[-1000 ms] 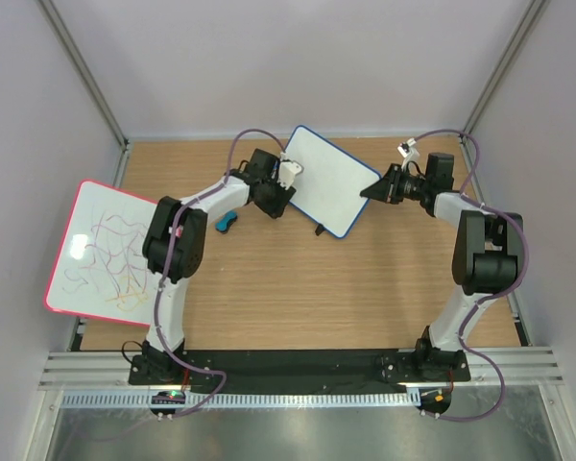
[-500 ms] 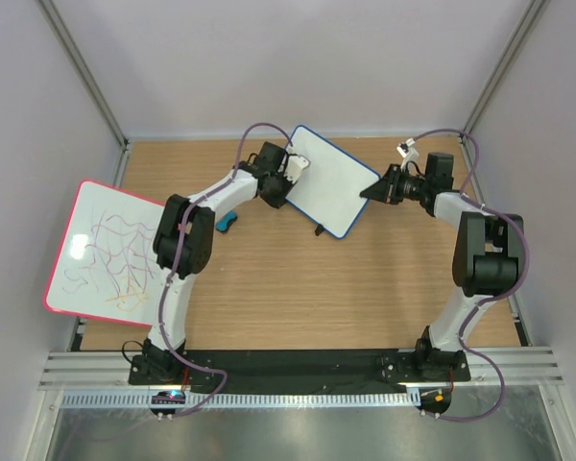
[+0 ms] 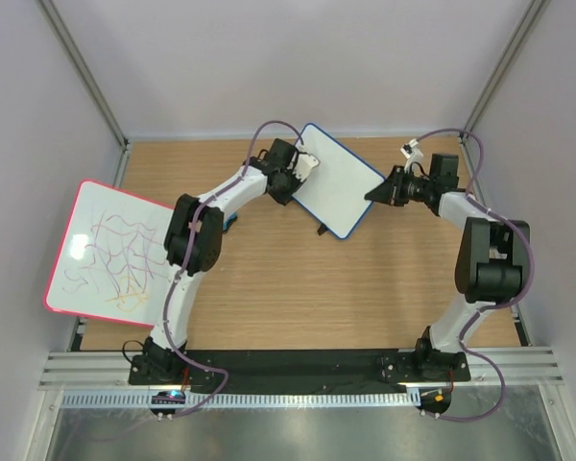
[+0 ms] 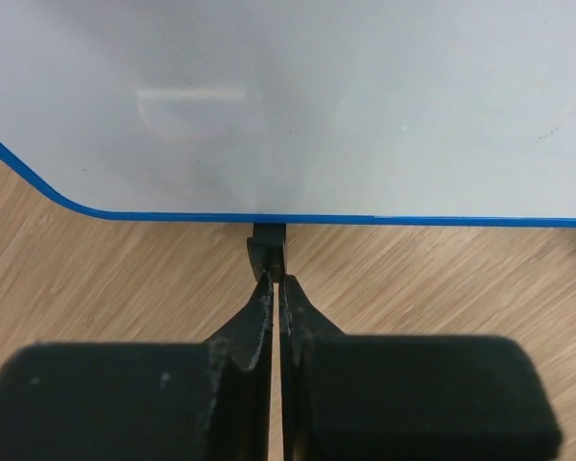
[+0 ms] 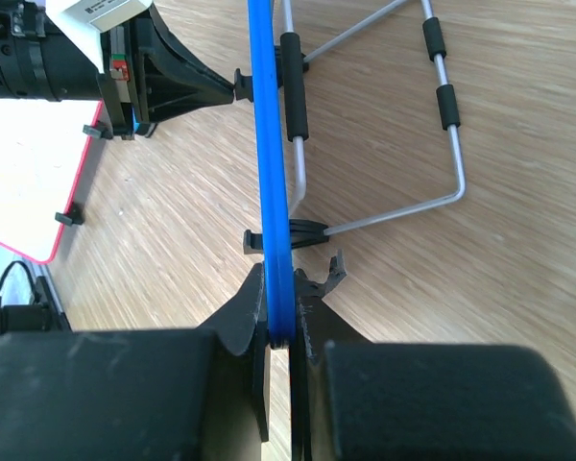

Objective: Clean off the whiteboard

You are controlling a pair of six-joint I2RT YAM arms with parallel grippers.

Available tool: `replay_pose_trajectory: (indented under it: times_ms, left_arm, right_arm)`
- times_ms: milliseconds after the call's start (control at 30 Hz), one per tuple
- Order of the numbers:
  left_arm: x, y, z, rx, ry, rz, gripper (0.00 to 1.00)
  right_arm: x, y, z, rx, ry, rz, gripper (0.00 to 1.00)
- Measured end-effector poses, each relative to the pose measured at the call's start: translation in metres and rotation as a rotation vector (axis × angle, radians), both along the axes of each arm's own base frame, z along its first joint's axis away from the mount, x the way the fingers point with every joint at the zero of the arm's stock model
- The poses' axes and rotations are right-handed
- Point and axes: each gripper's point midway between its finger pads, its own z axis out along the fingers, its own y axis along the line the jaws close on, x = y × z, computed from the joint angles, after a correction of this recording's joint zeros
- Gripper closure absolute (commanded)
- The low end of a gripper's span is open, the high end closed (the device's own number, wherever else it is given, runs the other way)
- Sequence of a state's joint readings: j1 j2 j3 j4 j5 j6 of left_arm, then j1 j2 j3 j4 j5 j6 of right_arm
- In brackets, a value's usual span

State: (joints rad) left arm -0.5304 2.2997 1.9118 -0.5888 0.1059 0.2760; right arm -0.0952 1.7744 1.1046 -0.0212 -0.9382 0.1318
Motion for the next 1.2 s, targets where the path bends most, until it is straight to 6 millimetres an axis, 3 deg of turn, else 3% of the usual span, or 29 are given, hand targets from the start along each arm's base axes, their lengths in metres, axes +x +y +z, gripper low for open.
replay_pose_trajectory:
  times_ms: [300,467,667,800,900,1067,1200]
  left_arm:
    - [0.004,-0.056,0.001,-0.017,-0.052,-0.087,1.00]
    - [0.005,-0.066,0.002,-0.032,-0.057,-0.083,0.99]
    - [0.004,-0.067,0.001,-0.033,-0.066,-0.081,0.82]
    - [-0.005,-0.070,0.000,-0.038,-0.062,-0.096,0.58]
    - [-0.021,-0.076,-0.004,-0.034,-0.038,-0.125,0.47]
    - [-0.045,-0.076,-0.002,-0.017,-0.019,-0.155,0.34]
    - [-0.056,-0.053,0.020,-0.019,-0.022,-0.132,0.31]
  right_arm:
    - [-0.015,-0.038,-0.006,0.000,0.048,-0.107,0.94]
    - [-0.027,-0.043,-0.005,-0.004,0.061,-0.157,0.94]
    - [-0.037,-0.044,-0.003,-0.029,0.064,-0.201,0.94]
    - [-0.042,-0.044,-0.002,-0.037,0.067,-0.217,0.95]
    - [-0.043,-0.045,-0.002,-0.039,0.075,-0.224,0.95]
    - [-0.045,-0.045,-0.004,-0.033,0.100,-0.241,0.86]
    - [-0.045,-0.049,-0.009,-0.033,0.132,-0.278,0.79]
